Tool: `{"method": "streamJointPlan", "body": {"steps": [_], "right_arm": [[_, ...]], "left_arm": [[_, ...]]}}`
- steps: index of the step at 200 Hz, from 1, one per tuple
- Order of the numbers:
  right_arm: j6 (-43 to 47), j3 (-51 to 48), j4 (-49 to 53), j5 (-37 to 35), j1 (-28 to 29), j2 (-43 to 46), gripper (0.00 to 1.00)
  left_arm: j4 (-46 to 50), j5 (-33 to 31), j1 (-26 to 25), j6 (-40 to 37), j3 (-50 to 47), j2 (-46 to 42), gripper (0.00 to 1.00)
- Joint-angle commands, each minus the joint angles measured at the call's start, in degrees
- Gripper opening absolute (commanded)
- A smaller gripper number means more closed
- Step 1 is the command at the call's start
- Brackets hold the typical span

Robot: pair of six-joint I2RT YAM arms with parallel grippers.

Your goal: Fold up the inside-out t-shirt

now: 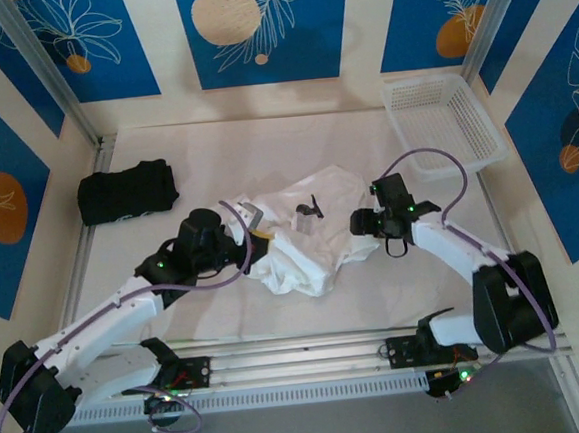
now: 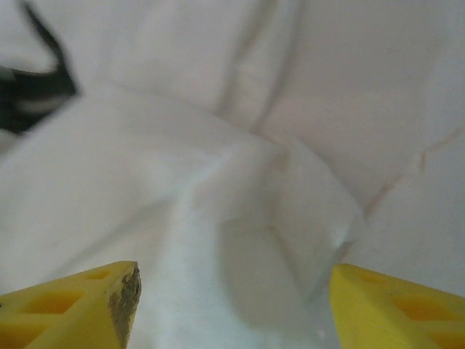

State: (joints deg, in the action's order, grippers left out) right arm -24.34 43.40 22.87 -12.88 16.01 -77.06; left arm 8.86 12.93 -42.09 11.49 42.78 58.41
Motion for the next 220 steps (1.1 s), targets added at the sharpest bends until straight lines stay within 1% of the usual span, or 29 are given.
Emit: {"method": "streamJointPlan", "body": {"steps": [1, 9, 14, 28, 39, 53, 70, 84, 98, 121, 139, 152, 172, 189, 200, 220], "right_arm": [[-2.37, 1.04, -1.45, 2.87, -1.11, -4.08, 0.43], [-1.39, 1.4, -3.51, 5.14, -1.62, -4.76, 0.23], [-0.64, 1.75, -4.32, 5.84, -1.89, -4.37, 0.15], [0.74, 3.1, -4.26, 6.01, -2.6, -0.83, 0.0], [1.66, 3.84, -3.56, 6.07, -4.0, 4.11, 0.0], [2.3, 5.08, -2.61, 7.42, -7.22, 11.59, 0.0], [1.98, 7.54, -1.74, 9.53, -11.96, 19.75, 0.0], [1.5, 10.93, -0.81, 10.7, -14.96, 23.92, 0.0], [1.48, 15.19, 0.59, 11.49, -16.94, 25.57, 0.0], [2.69, 22.9, 2.98, 12.26, -18.67, 25.64, 0.0], [3.67, 27.7, 3.54, 13.06, -18.88, 25.25, 0.0], [4.05, 30.98, 4.57, 15.78, -18.75, 24.52, 0.0], [3.48, 33.46, 6.52, 18.33, -15.92, 23.73, 0.0], [1.41, 28.88, 6.82, 16.91, -10.04, 24.82, 0.0], [-1.1, 22.69, 6.51, 14.43, -4.24, 26.05, 0.0], [-7.61, 7.16, 4.76, 8.9, 9.19, 26.66, 0.0]], "left_arm": [[1.65, -3.56, 0.78, 0.02, 1.76, -1.54, 0.0], [1.92, -4.62, 1.03, 0.16, 1.95, -1.8, 0.0], [2.22, -5.45, 1.35, 0.44, 2.31, -1.93, 0.0], [4.61, -7.05, 3.21, 1.57, 4.57, -2.28, 0.0], [7.33, -7.04, 5.45, 2.3, 7.74, -2.65, 0.0], [10.69, -6.17, 8.66, 2.41, 12.92, -3.34, 0.0], [15.35, -5.61, 12.95, 1.33, 21.48, -3.36, 0.0], [18.36, -5.83, 16.94, 0.18, 28.79, -2.69, 0.0], [20.41, -6.12, 21.1, -0.23, 35.71, -1.04, 0.0], [22.55, -5.24, 27.17, -0.28, 46.6, 2.65, 0.0], [24.41, -5.0, 30.8, -0.31, 54.17, 6.34, 0.0], [25.83, -4.58, 32.51, -0.31, 58.75, 8.61, 0.0], [27.09, -5.14, 34.49, -0.65, 63.18, 11.03, 0.0], [28.48, -7.05, 35.68, -1.33, 62.51, 11.48, 0.0], [28.8, -8.18, 36.97, -1.75, 59.02, 10.75, 0.0], [27.79, -9.19, 40.04, -1.42, 49.24, 8.1, 0.0]]}}
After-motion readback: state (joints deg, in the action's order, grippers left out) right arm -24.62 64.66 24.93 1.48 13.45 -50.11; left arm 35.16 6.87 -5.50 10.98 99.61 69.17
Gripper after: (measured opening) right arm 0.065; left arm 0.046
